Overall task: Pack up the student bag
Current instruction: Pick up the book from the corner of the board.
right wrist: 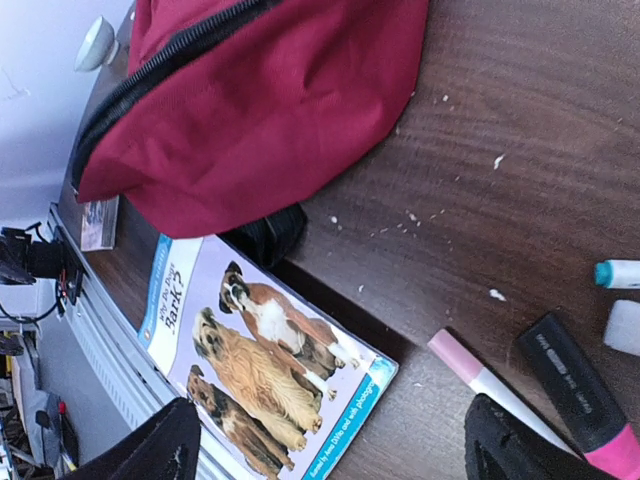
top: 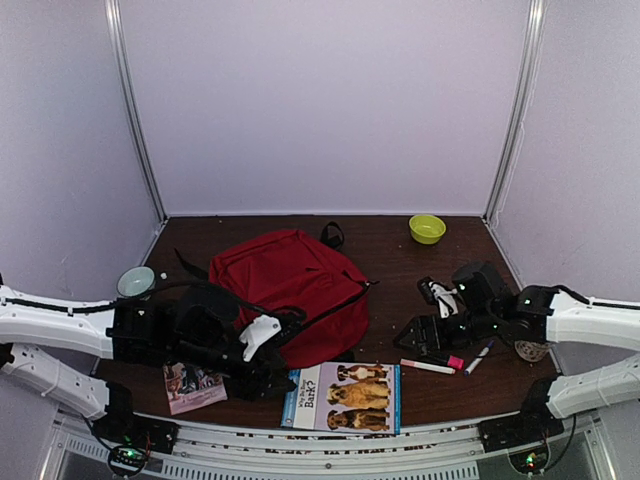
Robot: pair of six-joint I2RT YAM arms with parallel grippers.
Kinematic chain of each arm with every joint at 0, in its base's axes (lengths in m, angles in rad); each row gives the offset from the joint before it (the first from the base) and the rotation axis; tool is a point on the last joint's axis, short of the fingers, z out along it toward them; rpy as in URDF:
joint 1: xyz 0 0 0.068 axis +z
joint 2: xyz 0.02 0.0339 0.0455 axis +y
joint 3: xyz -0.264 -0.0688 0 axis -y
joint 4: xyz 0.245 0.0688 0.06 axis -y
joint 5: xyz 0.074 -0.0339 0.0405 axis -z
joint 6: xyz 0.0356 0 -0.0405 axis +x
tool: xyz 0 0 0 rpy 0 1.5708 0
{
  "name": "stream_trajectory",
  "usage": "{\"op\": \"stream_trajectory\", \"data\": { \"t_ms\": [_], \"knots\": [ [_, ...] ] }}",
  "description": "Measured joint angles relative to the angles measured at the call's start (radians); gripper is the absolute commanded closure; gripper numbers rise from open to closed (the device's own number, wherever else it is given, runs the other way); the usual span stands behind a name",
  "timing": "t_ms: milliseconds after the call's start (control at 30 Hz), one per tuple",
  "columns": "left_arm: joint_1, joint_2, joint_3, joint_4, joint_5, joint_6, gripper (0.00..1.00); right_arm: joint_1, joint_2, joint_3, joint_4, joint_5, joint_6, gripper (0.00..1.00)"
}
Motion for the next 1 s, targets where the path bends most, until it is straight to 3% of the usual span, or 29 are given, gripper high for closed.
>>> {"op": "stream_trajectory", "data": {
  "t_ms": [367,433,533,600,1000],
  "knots": [
    [-0.118,0.222,0.000,0.007,0.010,-0.064,0.50,0.084,0.245,-0.005,0.118,-0.066,0.034,0.08],
    [-0.119,0.240,0.000,0.005,-0.031,-0.090,0.46,0.100,0.248,-0.015,0.129,-0.061,0.069,0.07],
    [-0.117,0.257,0.000,0.011,-0.071,-0.125,0.29,0.138,0.223,-0.064,0.163,-0.053,0.131,0.07],
    [-0.117,0.272,0.000,0.019,-0.088,-0.148,0.23,0.158,0.197,-0.116,0.191,-0.047,0.179,0.07],
    [-0.024,0.307,-0.087,0.140,-0.082,-0.343,0.25,0.176,0.210,-0.267,0.557,-0.021,0.426,0.09]
  ]
}}
